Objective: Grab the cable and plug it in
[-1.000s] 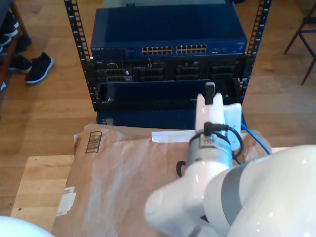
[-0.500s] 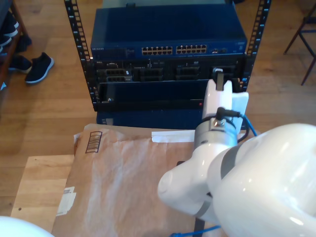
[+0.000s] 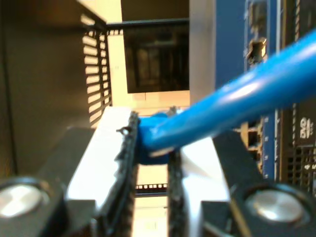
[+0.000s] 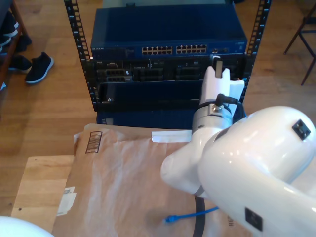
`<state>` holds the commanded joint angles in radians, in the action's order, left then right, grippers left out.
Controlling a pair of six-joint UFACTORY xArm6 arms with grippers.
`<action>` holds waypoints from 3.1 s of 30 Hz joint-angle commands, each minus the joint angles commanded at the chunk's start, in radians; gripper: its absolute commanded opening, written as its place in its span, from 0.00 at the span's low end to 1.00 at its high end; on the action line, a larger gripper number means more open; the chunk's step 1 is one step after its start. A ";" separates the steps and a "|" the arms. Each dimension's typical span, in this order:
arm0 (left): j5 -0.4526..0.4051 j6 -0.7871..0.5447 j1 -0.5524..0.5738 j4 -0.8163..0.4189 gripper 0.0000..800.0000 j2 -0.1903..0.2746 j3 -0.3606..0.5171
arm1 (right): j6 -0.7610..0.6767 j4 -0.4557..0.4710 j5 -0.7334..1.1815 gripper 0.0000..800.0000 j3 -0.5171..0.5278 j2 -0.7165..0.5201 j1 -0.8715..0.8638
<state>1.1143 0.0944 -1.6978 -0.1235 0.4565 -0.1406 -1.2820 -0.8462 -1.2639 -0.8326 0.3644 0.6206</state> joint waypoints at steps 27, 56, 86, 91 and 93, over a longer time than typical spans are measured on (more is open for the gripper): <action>0.000 0.000 0.000 0.000 1.00 0.000 0.000 | -0.054 0.117 -0.100 0.00 -0.245 0.296 -0.101; 0.000 0.000 0.000 0.000 1.00 0.000 -0.002 | -0.049 0.233 -0.097 0.00 -0.344 0.373 -0.164; 0.000 0.000 0.000 0.000 1.00 0.000 -0.002 | -0.048 0.261 -0.089 0.00 -0.361 0.388 -0.176; 0.000 0.000 0.000 0.000 1.00 0.000 -0.002 | -0.049 0.262 -0.089 0.00 -0.382 0.399 -0.183; 0.000 0.000 0.000 0.000 1.00 0.000 -0.002 | -0.048 0.262 -0.087 0.00 -0.387 0.402 -0.183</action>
<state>1.1143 0.0944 -1.6978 -0.1235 0.4565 -0.1421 -1.3295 -0.5838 -1.3514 -1.2192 0.7664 0.4381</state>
